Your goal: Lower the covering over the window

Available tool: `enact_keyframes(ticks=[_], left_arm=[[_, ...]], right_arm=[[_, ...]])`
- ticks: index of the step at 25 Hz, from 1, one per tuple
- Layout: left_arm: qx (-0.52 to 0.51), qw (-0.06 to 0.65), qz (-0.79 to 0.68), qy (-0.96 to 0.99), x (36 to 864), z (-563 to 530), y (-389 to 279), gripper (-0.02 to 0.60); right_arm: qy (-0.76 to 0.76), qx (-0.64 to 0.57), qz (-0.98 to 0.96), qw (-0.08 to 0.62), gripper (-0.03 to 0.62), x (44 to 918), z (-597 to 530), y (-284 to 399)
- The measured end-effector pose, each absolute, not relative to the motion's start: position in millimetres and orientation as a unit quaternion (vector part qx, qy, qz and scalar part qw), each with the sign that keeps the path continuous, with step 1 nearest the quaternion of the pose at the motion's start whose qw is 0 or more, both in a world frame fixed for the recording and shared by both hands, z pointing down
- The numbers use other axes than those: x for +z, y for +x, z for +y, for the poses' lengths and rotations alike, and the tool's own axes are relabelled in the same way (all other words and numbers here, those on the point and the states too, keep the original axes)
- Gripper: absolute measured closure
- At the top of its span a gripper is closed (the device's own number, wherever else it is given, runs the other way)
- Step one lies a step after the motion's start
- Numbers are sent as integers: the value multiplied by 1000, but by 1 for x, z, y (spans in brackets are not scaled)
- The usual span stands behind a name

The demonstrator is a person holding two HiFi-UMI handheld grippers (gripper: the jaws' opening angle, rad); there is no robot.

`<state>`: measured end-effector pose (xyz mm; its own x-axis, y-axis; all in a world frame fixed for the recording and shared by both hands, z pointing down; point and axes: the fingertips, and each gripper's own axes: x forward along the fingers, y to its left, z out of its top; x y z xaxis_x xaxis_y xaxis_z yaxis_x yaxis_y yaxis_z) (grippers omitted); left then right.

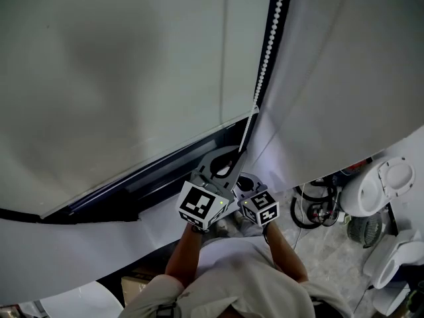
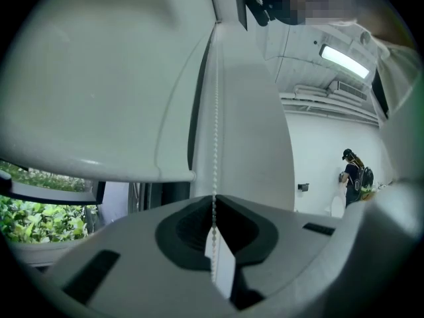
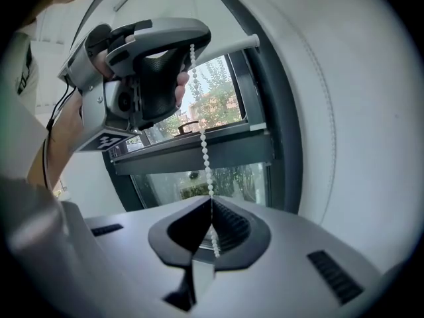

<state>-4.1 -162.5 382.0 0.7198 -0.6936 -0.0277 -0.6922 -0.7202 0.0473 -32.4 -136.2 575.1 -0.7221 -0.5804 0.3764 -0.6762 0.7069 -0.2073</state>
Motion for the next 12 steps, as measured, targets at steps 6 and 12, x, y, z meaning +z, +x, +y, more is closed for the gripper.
enact_keyframes(ticks=[6, 12], left_arm=[[-8, 31, -377, 926, 405, -164, -4, 561], [2, 44, -380, 924, 426, -163, -9, 561]], right_arm=[[342, 181, -907, 164, 594, 597, -134, -32], [340, 192, -903, 181, 594, 617, -131, -37]])
